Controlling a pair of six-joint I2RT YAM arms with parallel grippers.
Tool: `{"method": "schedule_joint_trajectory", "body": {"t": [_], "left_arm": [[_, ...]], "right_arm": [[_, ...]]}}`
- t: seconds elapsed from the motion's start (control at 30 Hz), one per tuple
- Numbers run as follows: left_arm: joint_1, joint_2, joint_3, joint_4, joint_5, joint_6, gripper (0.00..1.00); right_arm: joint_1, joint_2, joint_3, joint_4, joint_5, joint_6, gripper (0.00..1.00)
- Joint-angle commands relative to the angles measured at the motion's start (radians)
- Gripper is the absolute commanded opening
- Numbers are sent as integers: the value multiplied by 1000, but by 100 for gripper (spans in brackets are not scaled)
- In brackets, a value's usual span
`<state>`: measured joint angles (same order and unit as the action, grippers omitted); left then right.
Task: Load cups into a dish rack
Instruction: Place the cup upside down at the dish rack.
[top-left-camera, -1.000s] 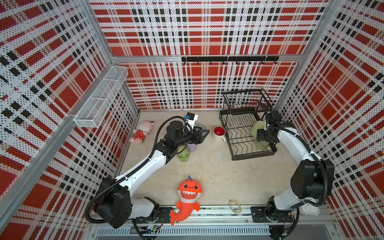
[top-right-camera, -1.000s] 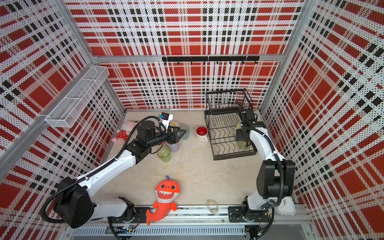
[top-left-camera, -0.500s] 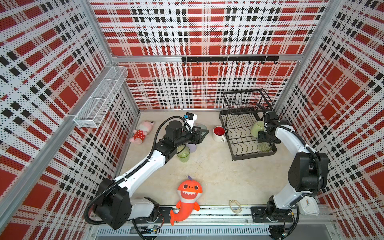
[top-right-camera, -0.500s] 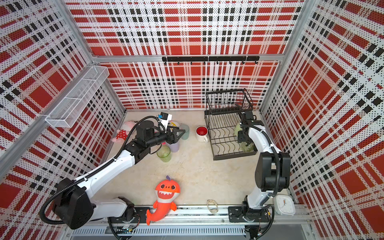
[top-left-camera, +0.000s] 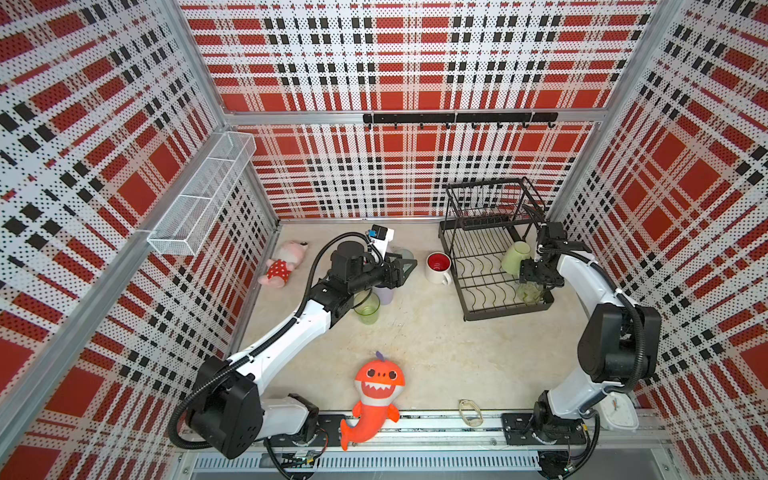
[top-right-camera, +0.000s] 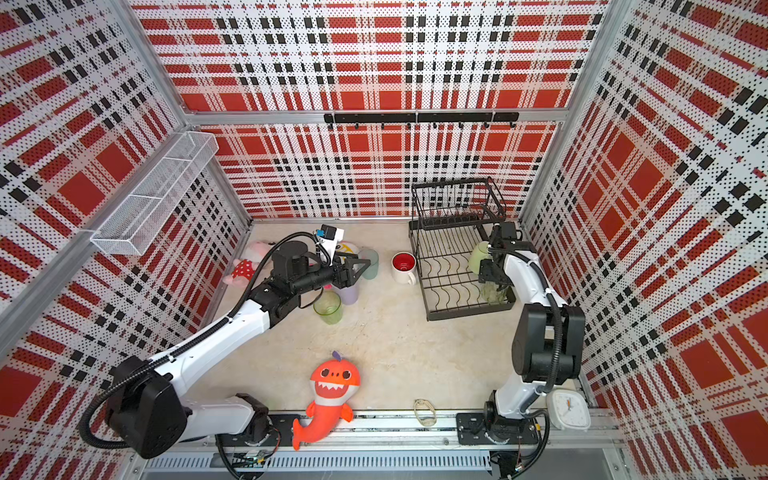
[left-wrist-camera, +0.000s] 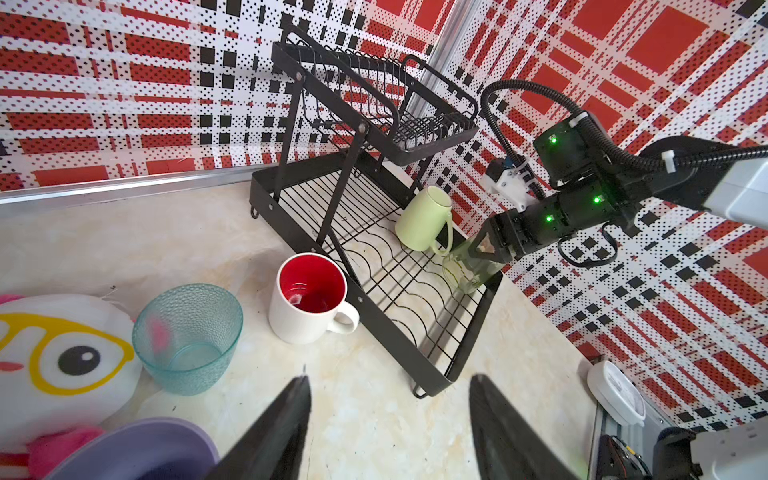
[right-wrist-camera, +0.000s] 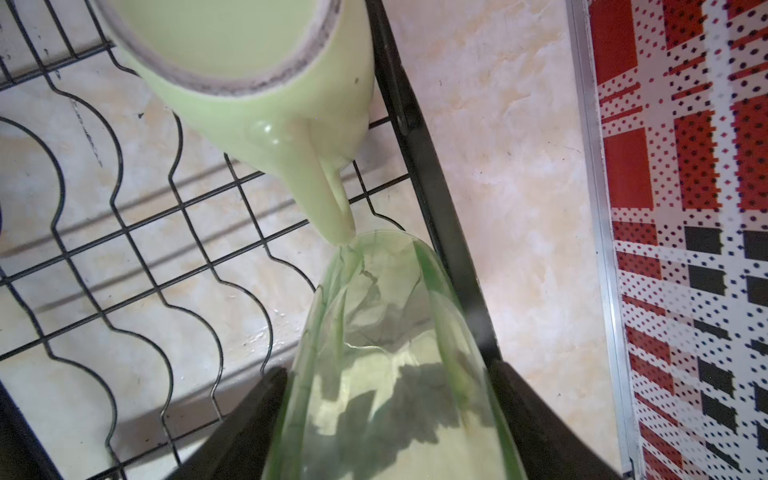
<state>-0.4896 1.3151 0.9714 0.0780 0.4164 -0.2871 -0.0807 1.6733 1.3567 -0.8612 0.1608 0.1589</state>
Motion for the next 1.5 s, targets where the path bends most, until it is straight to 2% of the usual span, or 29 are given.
{"method": "schedule_joint_trajectory", "body": {"t": [0.0, 0.2, 0.53, 0.77, 0.87, 1.13, 1.47], "left_arm": [[6, -4, 24, -3, 24, 7, 64], [6, -32, 8, -4, 10, 8, 65], [6, -74, -21, 3, -8, -3, 66], [5, -97, -22, -1, -13, -1, 66], [6, -111, -28, -1, -25, -1, 67], [5, -126, -42, 0, -36, -4, 69], [5, -129, -44, -7, -49, -8, 69]], "right_arm": [[-5, 20, 16, 21, -9, -10, 67], [-5, 36, 13, 36, 17, -21, 69], [-5, 14, 7, 42, 36, -19, 86], [-5, -14, 5, 42, 35, -22, 92], [-4, -44, 0, 51, 40, -19, 100], [-5, -76, -1, 55, 68, -6, 100], [-5, -132, -21, 39, 52, 35, 93]]}}
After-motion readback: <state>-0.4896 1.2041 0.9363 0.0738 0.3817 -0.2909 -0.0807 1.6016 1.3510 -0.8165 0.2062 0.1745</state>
